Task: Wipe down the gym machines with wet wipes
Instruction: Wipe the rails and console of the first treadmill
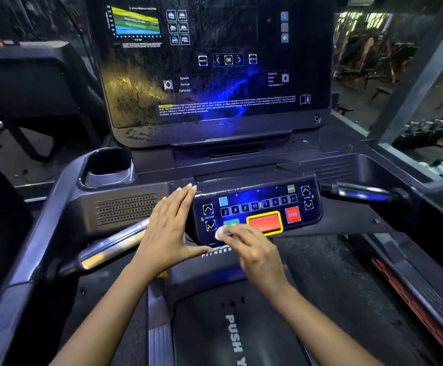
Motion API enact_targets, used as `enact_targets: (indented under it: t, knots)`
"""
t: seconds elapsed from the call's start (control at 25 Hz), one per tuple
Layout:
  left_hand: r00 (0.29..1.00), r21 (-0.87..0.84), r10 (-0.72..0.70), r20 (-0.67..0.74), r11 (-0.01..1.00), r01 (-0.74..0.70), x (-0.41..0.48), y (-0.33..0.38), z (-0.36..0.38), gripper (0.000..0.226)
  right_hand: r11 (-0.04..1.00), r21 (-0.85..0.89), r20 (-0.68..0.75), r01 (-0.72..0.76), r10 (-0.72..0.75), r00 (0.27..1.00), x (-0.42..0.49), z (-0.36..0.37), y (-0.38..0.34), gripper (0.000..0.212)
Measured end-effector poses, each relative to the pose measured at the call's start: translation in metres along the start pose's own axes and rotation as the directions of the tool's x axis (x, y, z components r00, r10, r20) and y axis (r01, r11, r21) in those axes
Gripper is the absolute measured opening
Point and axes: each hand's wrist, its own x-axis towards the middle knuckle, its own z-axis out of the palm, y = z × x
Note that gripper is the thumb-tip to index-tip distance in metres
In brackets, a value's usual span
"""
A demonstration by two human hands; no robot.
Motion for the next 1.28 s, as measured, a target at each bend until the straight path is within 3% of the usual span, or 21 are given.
enact_targets:
  t: [0.16, 0.24, 0.36, 0.44, 0.56, 0.76, 0.8, 0.84, 0.92, 0.96, 1.0, 1.12, 1.28]
  knots:
    - [0.997, 0.058, 0.075, -0.022, 0.996, -0.074, 0.012, 0.025, 0.0, 0.118, 1.0, 0.023, -0.021, 0.013, -0.012, 1.0, -0.001, -0.017, 0.009, 0.034]
    - [0.992, 0.081, 0.122, -0.018, 0.989, -0.12, 0.023, 0.038, 0.004, 0.118, 0.995, 0.013, -0.125, -0.095, 0.095, 0.988, 0.014, -0.033, 0.031, 0.036]
    - [0.994, 0.143, 0.104, 0.027, 0.984, -0.106, 0.032, 0.048, 0.011, 0.119, 0.934, -0.014, -0.264, -0.356, 0.34, 0.902, 0.034, -0.045, 0.07, 0.04]
    - [0.997, 0.155, 0.063, 0.032, 0.986, -0.067, 0.031, 0.05, 0.014, 0.118, 0.908, -0.019, -0.286, -0.418, 0.395, 0.873, 0.037, -0.038, 0.075, 0.04]
    - [0.998, 0.135, 0.057, -0.007, 0.989, -0.055, 0.031, 0.05, 0.017, 0.115, 0.929, -0.042, -0.25, -0.368, 0.347, 0.904, 0.032, -0.023, 0.049, 0.037]
    - [0.998, 0.129, 0.059, -0.036, 0.99, -0.054, 0.031, 0.049, 0.019, 0.112, 0.992, -0.092, -0.077, -0.087, 0.08, 0.994, 0.017, -0.014, 0.024, 0.034]
    - [0.998, 0.132, 0.059, -0.035, 0.99, -0.053, 0.031, 0.049, 0.019, 0.113, 0.993, -0.064, -0.094, -0.101, 0.095, 0.991, 0.016, -0.02, 0.033, 0.035]
    - [0.998, 0.14, 0.058, -0.032, 0.989, -0.053, 0.031, 0.048, 0.02, 0.114, 0.982, -0.035, -0.158, -0.185, 0.177, 0.971, 0.017, -0.027, 0.046, 0.037]
    - [0.998, 0.157, 0.058, -0.026, 0.986, -0.053, 0.031, 0.048, 0.02, 0.115, 0.894, 0.021, -0.352, -0.448, 0.426, 0.833, 0.025, -0.044, 0.078, 0.034]
    - [0.998, 0.163, 0.061, -0.026, 0.985, -0.056, 0.031, 0.047, 0.02, 0.115, 0.847, 0.029, -0.411, -0.531, 0.495, 0.766, 0.028, -0.05, 0.088, 0.032]
    - [0.998, 0.168, 0.065, -0.025, 0.984, -0.06, 0.031, 0.047, 0.02, 0.115, 0.829, 0.019, -0.429, -0.558, 0.511, 0.745, 0.03, -0.049, 0.092, 0.032]
    - [0.997, 0.174, 0.067, -0.027, 0.983, -0.062, 0.032, 0.046, 0.021, 0.115, 0.877, -0.031, -0.362, -0.48, 0.438, 0.823, 0.036, -0.03, 0.066, 0.034]
    - [0.996, 0.155, 0.067, -0.055, 0.986, -0.058, 0.032, 0.046, 0.022, 0.111, 0.963, -0.056, -0.225, -0.263, 0.245, 0.943, 0.04, -0.006, 0.017, 0.031]
